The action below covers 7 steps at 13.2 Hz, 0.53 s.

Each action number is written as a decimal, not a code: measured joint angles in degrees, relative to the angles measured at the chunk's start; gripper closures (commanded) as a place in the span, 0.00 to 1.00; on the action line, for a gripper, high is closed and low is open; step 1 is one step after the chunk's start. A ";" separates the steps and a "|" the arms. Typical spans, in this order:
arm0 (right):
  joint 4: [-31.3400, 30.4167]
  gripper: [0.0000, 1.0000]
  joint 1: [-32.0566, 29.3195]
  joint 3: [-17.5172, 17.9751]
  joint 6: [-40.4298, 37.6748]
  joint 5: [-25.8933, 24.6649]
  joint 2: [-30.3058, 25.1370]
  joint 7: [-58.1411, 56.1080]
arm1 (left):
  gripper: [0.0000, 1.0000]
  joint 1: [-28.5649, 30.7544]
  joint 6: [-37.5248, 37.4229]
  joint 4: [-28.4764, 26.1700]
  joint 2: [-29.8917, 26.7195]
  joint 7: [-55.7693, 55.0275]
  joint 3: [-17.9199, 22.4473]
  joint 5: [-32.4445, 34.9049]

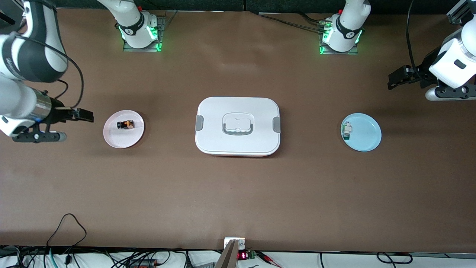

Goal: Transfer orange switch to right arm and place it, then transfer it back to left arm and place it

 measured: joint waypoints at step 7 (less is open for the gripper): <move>-2.31 0.00 0.82 -0.03 8.54 0.03 7.99 0.00 | 0.00 0.00 -0.01 0.01 0.00 0.00 0.00 0.00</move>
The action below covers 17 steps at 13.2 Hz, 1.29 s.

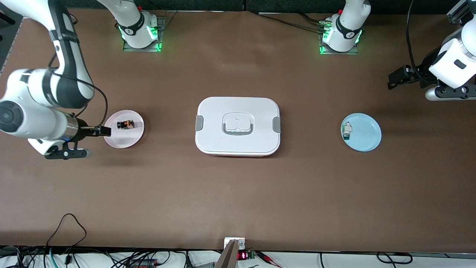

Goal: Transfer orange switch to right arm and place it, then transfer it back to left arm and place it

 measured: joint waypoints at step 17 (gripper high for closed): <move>-17.58 0.00 3.86 -0.06 16.33 -7.00 0.20 -0.29 | 0.00 0.06 0.00 0.00 0.00 0.00 0.08 0.00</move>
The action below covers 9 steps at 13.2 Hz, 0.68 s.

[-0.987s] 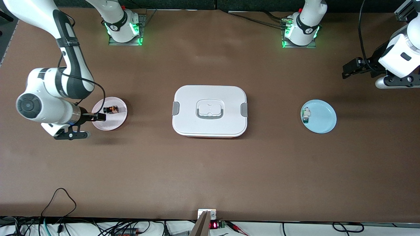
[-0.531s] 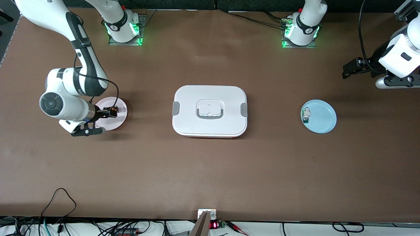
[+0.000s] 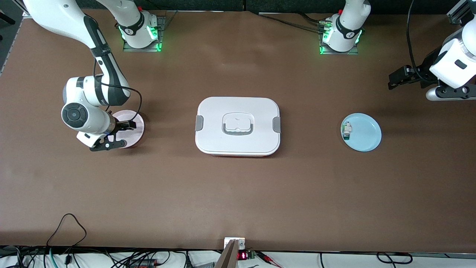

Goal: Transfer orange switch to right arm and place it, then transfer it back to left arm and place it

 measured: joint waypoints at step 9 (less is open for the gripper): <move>-5.96 0.00 -0.01 -0.05 6.11 -1.47 -0.01 0.00 | 0.00 0.00 0.00 0.00 0.00 0.00 0.00 0.00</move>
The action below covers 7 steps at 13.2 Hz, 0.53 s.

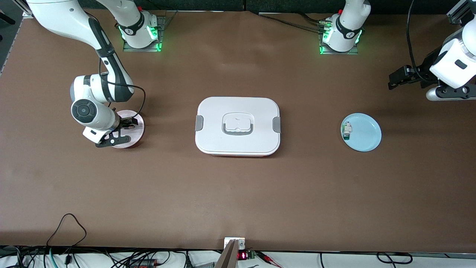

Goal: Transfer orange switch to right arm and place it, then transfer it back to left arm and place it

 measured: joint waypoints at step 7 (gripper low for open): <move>-2.67 0.00 -0.01 -0.02 2.47 -0.73 0.02 0.00 | 0.00 0.01 0.15 0.00 0.02 2.69 0.00 -0.56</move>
